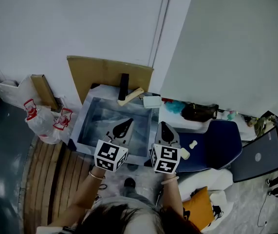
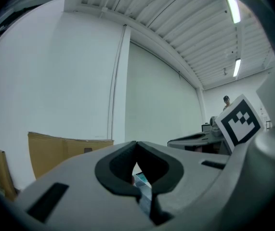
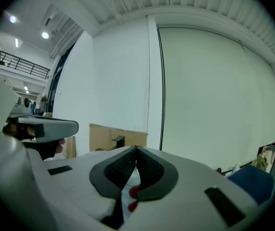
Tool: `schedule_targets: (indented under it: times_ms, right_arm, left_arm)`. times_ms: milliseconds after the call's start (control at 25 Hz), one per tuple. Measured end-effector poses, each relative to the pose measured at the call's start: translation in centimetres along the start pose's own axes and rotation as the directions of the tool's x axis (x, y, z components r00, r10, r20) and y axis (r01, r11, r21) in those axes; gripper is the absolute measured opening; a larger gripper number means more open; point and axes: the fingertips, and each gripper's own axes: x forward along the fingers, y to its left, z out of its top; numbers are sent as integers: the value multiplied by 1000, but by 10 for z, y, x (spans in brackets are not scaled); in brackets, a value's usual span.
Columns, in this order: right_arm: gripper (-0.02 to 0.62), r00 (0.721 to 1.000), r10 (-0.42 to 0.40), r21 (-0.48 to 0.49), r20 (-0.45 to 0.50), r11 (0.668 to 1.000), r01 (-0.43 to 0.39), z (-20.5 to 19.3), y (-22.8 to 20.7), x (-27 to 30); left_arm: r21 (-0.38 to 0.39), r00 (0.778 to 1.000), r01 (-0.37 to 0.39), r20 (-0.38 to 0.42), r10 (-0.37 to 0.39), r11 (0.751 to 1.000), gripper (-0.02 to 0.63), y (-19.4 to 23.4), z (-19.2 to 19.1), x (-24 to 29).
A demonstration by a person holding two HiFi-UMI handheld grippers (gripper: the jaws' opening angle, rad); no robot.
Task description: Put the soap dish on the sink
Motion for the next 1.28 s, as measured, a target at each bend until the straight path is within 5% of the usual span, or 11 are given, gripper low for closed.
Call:
schedule_targets:
  times_ms: [1280]
  right_arm:
    - [25, 995, 39, -27, 91, 999, -37, 20, 77, -174]
  left_arm:
    - [24, 998, -39, 45, 38, 999, 3, -64, 23, -159]
